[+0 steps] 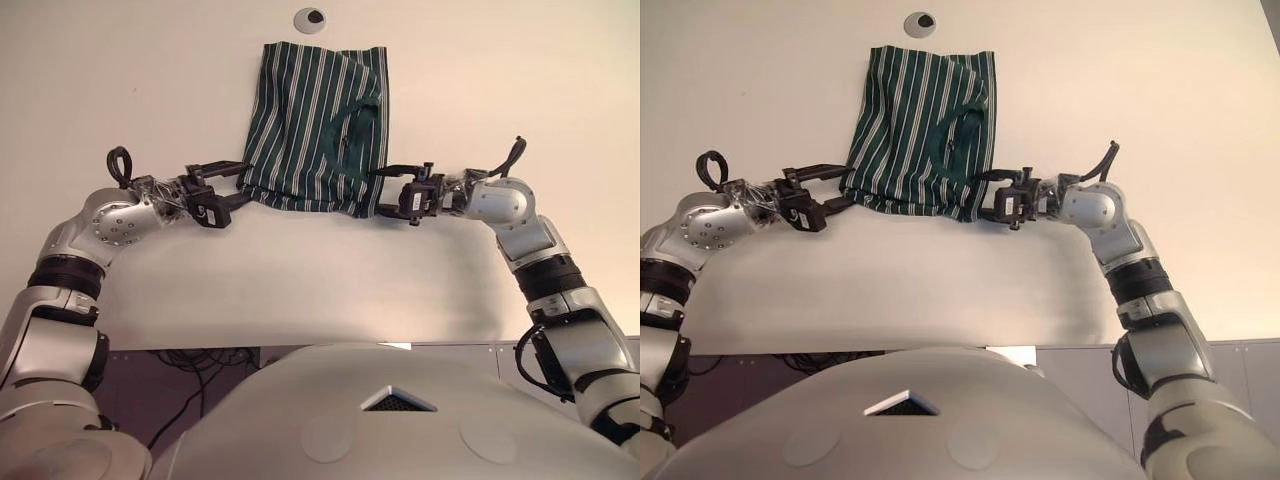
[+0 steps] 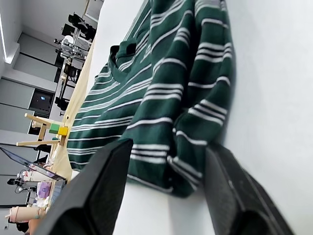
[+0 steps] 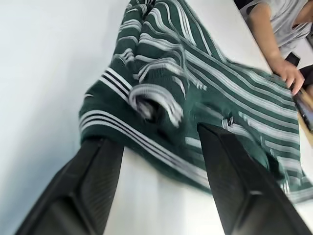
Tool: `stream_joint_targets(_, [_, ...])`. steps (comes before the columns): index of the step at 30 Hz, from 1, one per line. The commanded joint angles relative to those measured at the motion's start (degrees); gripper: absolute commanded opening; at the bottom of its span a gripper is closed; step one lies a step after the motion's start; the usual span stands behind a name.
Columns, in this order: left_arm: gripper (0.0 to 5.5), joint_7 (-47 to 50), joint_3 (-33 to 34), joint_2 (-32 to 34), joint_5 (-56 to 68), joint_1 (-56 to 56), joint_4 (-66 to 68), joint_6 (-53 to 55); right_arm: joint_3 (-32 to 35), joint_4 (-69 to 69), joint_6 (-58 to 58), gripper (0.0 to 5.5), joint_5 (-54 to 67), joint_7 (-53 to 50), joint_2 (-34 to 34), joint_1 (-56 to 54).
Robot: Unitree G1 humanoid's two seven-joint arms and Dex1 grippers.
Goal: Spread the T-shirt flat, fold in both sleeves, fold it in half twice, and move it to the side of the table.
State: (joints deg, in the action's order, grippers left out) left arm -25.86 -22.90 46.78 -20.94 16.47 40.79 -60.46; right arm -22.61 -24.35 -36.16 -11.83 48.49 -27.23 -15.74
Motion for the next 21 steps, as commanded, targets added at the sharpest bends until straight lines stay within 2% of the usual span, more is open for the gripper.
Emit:
stream_joint_targets(1, [1.78, -1.6, -1.4, -1.03, -2.89, 0.59, 1.12, 0.58, -2.49, -3.16, -1.53, 2.38, -3.38, -1.46, 1.44, -1.59])
stream_joint_targets(8, [0.84, -1.34, -2.84, -3.01, -7.01, 3.69, 3.58, 2.56, -3.76, -6.12, -2.35, 1.26, -3.85, -2.77, 1.82, -3.62])
stream_joint_targets(10, [0.61, -5.43, -3.39, -3.56, -3.38, 3.26, 3.14, 3.03, -3.09, -5.8, 0.69, 0.94, 0.07, -0.3, 2.65, -3.43])
stream_joint_targets(12, [0.36, -15.21, -3.57, -3.67, 7.77, 0.6, -0.34, 7.6, -1.18, -3.53, 8.27, 0.63, 8.37, 4.71, 4.21, -2.58])
stream_joint_targets(13, [0.18, -21.15, -3.47, -3.36, 14.69, -1.31, -3.82, 12.41, -0.36, -1.71, 12.93, 0.4, 12.6, 7.47, 4.54, -2.15])
stream_joint_targets(14, [0.11, -29.53, -3.23, -1.34, 26.07, -4.48, -12.33, 24.35, 0.27, 1.89, 20.39, 0.27, 18.36, 12.32, 3.41, -1.32])
stream_joint_targets(15, [0.04, -38.93, -3.98, 5.33, 41.47, -7.73, -25.3, 43.13, 0.57, 7.2, 31.82, 0.16, 25.34, 19.0, 0.02, -0.31])
stream_joint_targets(16, [0.03, -46.65, -4.5, 11.57, 53.14, -9.89, -35.44, 57.5, 0.67, 11.78, 40.56, 0.15, 30.78, 24.93, -3.65, 0.59])
stream_joint_targets(17, [0.03, -53.7, -4.44, 17.83, 62.06, -11.47, -43.04, 67.3, 0.92, 15.95, 49.44, 0.14, 36.31, 30.5, -7.98, 0.99])
stream_joint_targets(18, [0.02, -57.07, -3.01, 20.97, 67.49, -12.02, -46.57, 72.22, 1.61, 18.88, 56.71, 0.13, 41.03, 34.42, -11.35, 0.71])
stream_joint_targets(21, [0.02, -58.0, 2.58, 20.15, 74.37, -9.74, -47.06, 79.43, 4.7, 20.5, 65.35, 0.12, 46.48, 36.27, -12.84, -1.63])
